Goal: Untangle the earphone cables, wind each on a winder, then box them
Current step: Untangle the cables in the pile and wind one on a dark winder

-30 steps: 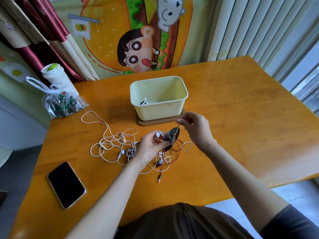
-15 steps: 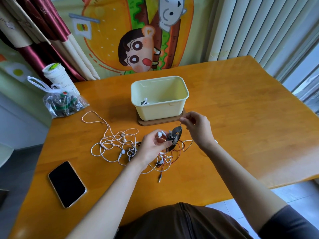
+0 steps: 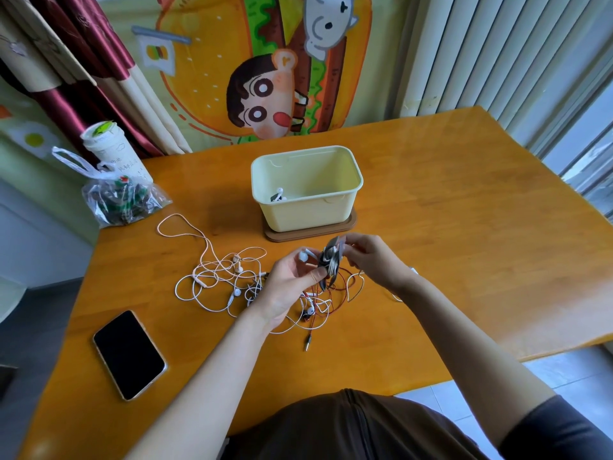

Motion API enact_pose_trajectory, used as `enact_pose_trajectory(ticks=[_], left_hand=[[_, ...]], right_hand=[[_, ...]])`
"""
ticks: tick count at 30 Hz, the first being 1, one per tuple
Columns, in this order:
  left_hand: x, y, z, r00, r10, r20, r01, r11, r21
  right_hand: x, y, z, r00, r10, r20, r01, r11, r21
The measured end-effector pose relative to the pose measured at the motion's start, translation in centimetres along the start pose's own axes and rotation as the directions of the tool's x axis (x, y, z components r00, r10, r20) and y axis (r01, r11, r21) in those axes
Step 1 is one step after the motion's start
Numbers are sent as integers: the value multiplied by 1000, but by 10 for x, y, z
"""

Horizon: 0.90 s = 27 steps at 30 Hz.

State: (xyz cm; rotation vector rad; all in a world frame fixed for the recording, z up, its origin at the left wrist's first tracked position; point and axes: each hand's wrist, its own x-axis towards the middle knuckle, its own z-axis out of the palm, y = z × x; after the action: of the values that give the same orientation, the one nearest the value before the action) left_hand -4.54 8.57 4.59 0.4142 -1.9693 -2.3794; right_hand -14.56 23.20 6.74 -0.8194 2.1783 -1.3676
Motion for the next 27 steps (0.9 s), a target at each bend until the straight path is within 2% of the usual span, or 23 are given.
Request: enact_pose_trajectory(ticks=[9, 18, 22, 27], left_hand=[[0, 0, 0, 999, -48, -17, 48, 999, -3], [-2, 1, -1, 997, -69, 31, 68, 997, 24], [-1, -3, 2, 997, -67, -33, 67, 998, 8], [0, -3, 11, 997, -34, -75, 32, 999, -33]], right_hand=[[-2, 3, -3, 999, -28, -34, 27, 999, -17], [-1, 2, -6, 1000, -16, 27, 19, 995, -93], [-2, 5, 1, 999, -37, -33, 32, 992, -123], [-4, 6, 6, 995, -42, -88, 36, 997, -62]])
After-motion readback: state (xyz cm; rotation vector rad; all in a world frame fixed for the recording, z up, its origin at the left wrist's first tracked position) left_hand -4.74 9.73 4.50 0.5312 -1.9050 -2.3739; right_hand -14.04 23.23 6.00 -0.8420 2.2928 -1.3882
